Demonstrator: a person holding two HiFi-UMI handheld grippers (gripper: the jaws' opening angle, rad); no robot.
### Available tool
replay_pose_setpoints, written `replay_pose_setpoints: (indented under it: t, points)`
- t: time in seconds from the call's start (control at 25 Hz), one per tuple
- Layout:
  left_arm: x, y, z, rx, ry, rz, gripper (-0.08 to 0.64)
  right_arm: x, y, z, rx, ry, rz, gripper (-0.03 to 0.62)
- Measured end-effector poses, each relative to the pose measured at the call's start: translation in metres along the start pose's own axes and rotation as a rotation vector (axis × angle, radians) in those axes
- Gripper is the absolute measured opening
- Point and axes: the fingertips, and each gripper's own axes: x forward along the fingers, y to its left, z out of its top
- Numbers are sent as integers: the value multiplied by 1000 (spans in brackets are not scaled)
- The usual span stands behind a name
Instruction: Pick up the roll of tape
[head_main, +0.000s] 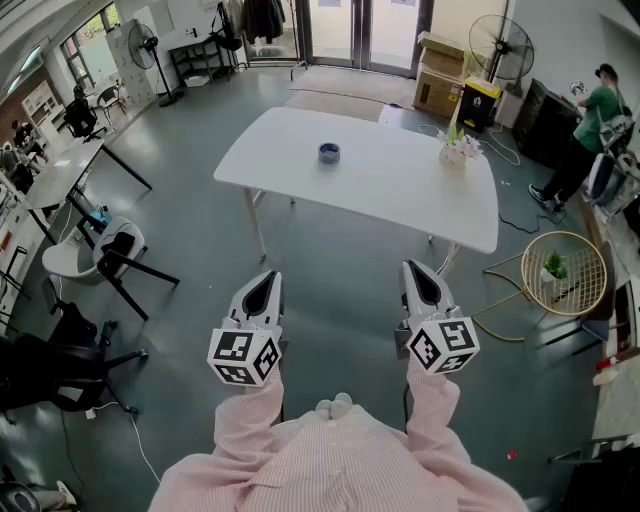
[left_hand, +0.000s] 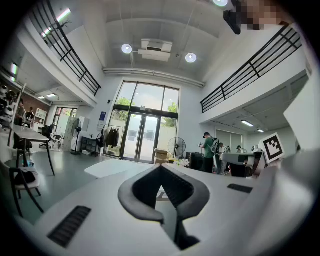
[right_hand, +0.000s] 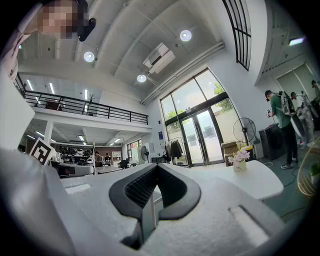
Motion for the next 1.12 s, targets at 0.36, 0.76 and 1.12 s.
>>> replay_pose_setpoints:
  t: [0.36,0.76,1.12]
  points:
    - [16,-13,1,2,5,-2,2,5,-15,9,-15,-26,6,5]
    - [35,-28,2,17,0,-5,2,16,-24,16,32,-57,89,5]
    - [41,-31,-2,16,11,5,2,27,-23,12,69,-53,150,5]
